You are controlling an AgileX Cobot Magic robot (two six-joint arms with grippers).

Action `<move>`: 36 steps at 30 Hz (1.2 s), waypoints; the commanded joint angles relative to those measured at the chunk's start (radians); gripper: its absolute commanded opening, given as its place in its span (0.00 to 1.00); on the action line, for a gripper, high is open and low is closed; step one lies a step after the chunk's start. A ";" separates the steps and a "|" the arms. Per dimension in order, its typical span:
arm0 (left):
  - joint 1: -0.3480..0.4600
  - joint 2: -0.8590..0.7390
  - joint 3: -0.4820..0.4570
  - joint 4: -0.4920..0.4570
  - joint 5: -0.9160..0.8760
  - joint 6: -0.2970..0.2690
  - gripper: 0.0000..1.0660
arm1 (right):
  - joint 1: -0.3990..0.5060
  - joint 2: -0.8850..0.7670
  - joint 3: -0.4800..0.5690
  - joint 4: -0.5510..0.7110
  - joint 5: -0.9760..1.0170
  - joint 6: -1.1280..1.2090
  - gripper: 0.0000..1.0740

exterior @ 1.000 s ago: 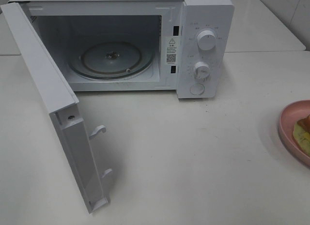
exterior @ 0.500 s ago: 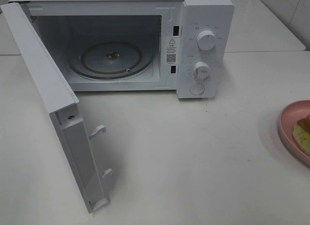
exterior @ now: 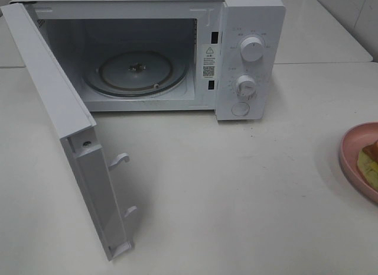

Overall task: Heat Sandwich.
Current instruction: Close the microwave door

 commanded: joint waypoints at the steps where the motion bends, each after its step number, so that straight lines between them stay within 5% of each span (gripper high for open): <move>1: 0.006 0.017 -0.023 -0.009 -0.049 -0.001 0.95 | -0.008 -0.027 0.001 0.006 -0.010 0.005 0.71; 8: 0.006 0.142 -0.028 -0.009 -0.139 -0.001 0.81 | -0.008 -0.027 0.001 0.006 -0.010 0.004 0.71; 21: 0.006 0.440 -0.010 -0.013 -0.370 -0.001 0.04 | -0.008 -0.027 0.001 0.006 -0.010 0.004 0.71; 28: 0.006 0.544 0.060 -0.013 -0.557 0.000 0.00 | -0.008 -0.027 0.001 0.006 -0.010 0.004 0.71; 36: 0.006 0.679 0.248 -0.009 -1.068 0.000 0.00 | -0.008 -0.027 0.001 0.006 -0.010 0.004 0.71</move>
